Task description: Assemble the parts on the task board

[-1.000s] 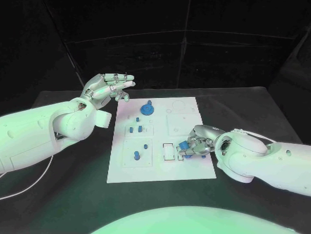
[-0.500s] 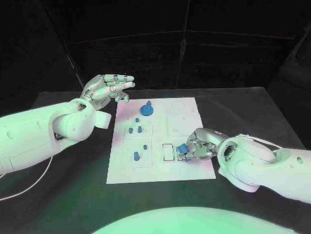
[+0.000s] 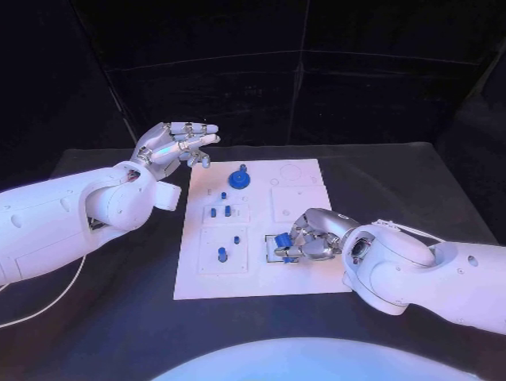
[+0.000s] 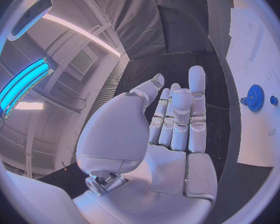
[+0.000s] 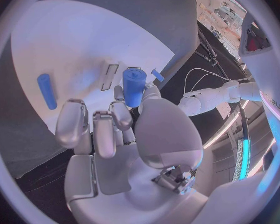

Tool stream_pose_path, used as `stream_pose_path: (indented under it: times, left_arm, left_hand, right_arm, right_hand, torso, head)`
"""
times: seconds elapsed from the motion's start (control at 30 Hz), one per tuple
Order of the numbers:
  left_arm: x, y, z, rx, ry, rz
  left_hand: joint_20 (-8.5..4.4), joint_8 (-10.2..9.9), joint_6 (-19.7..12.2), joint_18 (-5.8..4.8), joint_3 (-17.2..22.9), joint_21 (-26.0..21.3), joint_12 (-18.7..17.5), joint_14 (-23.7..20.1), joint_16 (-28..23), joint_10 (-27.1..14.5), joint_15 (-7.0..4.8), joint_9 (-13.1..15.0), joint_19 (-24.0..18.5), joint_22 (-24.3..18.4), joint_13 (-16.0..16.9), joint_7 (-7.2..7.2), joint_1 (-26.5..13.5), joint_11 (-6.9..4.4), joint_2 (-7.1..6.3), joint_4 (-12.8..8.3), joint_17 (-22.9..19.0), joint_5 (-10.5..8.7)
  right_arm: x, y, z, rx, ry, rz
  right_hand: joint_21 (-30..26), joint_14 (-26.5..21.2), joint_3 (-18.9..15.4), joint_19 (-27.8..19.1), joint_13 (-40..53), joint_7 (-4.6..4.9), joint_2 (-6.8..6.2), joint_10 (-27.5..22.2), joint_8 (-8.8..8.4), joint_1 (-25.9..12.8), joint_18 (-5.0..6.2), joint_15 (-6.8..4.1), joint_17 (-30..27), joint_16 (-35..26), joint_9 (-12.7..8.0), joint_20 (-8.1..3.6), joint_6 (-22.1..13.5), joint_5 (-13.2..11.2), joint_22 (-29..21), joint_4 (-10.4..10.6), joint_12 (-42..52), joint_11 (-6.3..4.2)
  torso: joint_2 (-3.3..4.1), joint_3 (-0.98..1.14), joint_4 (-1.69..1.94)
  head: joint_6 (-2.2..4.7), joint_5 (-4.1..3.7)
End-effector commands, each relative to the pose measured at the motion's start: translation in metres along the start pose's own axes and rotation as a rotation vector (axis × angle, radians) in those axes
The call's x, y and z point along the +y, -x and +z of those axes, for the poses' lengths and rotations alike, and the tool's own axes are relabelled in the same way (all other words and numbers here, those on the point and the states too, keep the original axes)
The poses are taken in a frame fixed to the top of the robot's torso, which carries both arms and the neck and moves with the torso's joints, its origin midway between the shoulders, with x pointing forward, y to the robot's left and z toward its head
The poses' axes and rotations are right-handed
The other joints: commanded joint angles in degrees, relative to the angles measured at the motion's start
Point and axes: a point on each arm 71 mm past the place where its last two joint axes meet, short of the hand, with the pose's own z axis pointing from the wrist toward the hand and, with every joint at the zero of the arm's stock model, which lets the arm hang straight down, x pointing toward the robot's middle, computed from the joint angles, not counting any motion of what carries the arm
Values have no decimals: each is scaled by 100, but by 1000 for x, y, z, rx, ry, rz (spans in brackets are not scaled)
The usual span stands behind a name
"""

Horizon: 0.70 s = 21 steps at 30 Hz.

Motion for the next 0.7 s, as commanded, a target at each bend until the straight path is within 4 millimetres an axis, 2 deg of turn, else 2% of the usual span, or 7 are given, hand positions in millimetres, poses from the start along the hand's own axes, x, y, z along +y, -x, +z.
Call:
stream_pose_path:
  times: [0.03, 0.2, 0.27, 0.4, 0.47, 0.57, 0.7]
  left_arm:
    - [-1, -3, 1, 16, -5, -11]
    - [-1, -4, 1, 23, -5, -15]
    - [-1, -4, 1, 23, -5, -15]
    - [-1, -4, 1, 24, -6, -15]
    - [-1, -4, 1, 26, -7, -16]
    - [-1, -4, 0, 29, -7, -18]
    - [-1, -5, 0, 30, -7, -18]
  left_hand:
    - [46, 39, -37, 119, -38, -29, 12, -43, 32, -37, 10, -7, -6, -9, 7, 5, 34, 1, 14, 12, -4, 16]
    - [47, 41, -43, 118, -47, -32, 20, -49, 28, -46, 12, -7, -7, -11, 7, 5, 29, 3, 11, 15, -17, 15]
    - [47, 41, -43, 118, -47, -32, 20, -49, 28, -46, 12, -7, -7, -11, 7, 5, 29, 3, 11, 15, -17, 15]
    - [48, 43, -46, 118, -52, -33, 24, -49, 32, -53, 13, -8, -7, -12, 7, 4, 28, 3, 10, 16, -12, 15]
    - [49, 50, -40, 119, -54, -36, 33, -56, 27, -55, 12, -5, -8, -13, 8, -7, 31, -2, 17, 17, -26, 17]
    - [49, 52, -40, 119, -56, -36, 35, -57, 28, -58, 12, -5, -9, -14, 8, -9, 30, -2, 15, 16, -27, 16]
    - [49, 53, -42, 119, -59, -37, 37, -59, 27, -62, 11, -5, -9, -14, 8, -9, 30, -2, 12, 16, -29, 16]
  right_arm:
    - [2, -2, 5, 21, -6, -2]
    - [4, -6, 12, 35, -19, -7]
    - [4, -6, 13, 38, -22, -8]
    - [5, -7, 16, 37, -25, -14]
    - [5, -7, 17, 32, -26, -18]
    - [5, -6, 18, 22, -26, -21]
    - [5, -5, 18, 8, -24, -26]
  right_hand:
    - [24, 406, -48, 25, 20, 28, 14, 58, 36, -57, -54, -30, 424, 23, -5, -6, 12, -52, 8, 4, 20, 7]
    - [23, 406, -82, 24, 34, 21, 44, 68, 49, -101, -53, -33, 422, 22, -3, -8, 27, -102, 4, 5, 20, 2]
    - [23, 405, -126, 24, 42, 17, 58, 73, 59, -145, -53, -36, 419, 20, -3, -12, 33, -200, 5, 1, 14, -2]
    - [10, 401, -227, 14, 47, 7, 83, 71, 84, -230, -49, -42, 400, 10, -1, -18, 40, -524, -15, 0, -16, -7]
    - [2, 398, -281, 7, 37, 5, 71, 61, 98, -268, -46, -44, 387, 2, 2, -21, 43, -770, -28, 0, -43, -11]
    - [-15, 394, -347, -4, -11, 2, 19, 27, 121, -350, -42, -47, 373, -8, 4, -23, 41, -1215, -54, 5, -118, -12]
    - [-29, 393, -358, -13, -25, 5, -87, 12, 136, -482, -39, -46, 366, -14, 4, -23, 22, -1511, -72, 13, -163, -9]
  torso:
    - [5, -8, 2]
    - [16, 2, 3]
    - [15, 1, 0]
    - [17, 1, -6]
    - [16, 1, -7]
    - [15, 0, -5]
    - [11, 2, -6]
  head:
    - [-3, -9]
    - [0, 14]
    - [-10, 12]
    - [-13, 26]
    - [-19, 26]
    - [-25, 25]
    - [-30, 33]
